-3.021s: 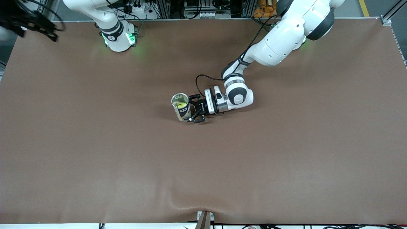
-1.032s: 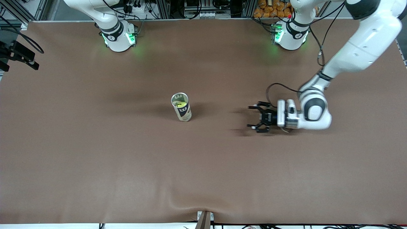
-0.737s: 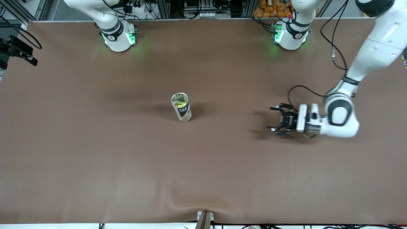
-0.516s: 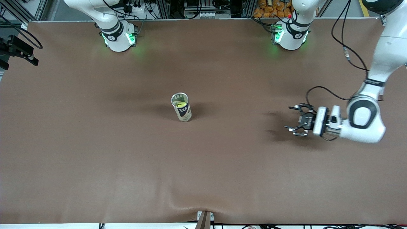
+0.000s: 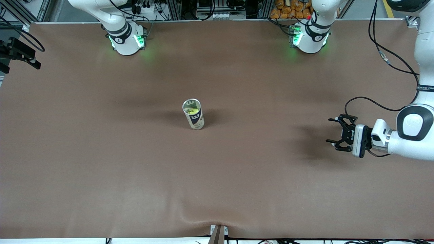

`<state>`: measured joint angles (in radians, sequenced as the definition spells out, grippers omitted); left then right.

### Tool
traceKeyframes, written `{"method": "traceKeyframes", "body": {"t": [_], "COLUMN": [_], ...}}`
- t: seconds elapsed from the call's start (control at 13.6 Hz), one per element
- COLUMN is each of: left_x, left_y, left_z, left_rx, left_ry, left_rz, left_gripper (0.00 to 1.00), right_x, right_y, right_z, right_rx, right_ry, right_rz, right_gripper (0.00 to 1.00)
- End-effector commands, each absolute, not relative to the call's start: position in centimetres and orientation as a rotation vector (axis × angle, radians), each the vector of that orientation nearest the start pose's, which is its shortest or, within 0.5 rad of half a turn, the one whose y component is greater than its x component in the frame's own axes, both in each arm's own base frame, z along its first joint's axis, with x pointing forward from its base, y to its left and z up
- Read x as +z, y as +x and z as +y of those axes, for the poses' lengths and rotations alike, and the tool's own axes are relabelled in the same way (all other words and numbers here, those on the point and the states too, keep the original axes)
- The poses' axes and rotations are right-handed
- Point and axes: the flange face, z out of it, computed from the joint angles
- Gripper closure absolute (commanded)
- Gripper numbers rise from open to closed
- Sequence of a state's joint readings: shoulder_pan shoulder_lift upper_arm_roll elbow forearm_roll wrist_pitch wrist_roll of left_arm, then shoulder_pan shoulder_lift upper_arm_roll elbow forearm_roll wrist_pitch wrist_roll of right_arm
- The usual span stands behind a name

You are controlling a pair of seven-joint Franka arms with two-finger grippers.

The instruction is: Insert tennis ball vertically with right arm

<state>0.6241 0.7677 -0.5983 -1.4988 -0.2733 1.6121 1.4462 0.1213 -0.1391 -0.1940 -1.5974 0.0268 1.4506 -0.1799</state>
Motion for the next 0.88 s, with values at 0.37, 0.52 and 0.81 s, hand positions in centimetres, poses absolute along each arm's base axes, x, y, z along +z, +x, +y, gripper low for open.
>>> {"method": "traceKeyframes", "body": {"t": [0.37,0.52,0.81], "left_x": [30.2,35.6,42.2], "left_y": [64.8,65.0,63.8], "left_z": [5.0,5.1,1.7], "left_rx": [-0.188,-0.255,-0.375], "left_ry": [2.038,2.227,2.430], "left_rz": [-1.080,-0.980,-0.887], "left_gripper": [0.00,0.00,0.00], "right_x": [67.2,67.2,67.3], "right_y": [50.0,50.0,50.0], "right_z": [-4.4,-4.4,-4.4], "right_rx": [0.022,0.020,0.020], "right_ry": [-3.067,-3.067,-3.067], "right_rz": [-0.187,-0.185,-0.187], "right_gripper": [0.00,0.00,0.00]}}
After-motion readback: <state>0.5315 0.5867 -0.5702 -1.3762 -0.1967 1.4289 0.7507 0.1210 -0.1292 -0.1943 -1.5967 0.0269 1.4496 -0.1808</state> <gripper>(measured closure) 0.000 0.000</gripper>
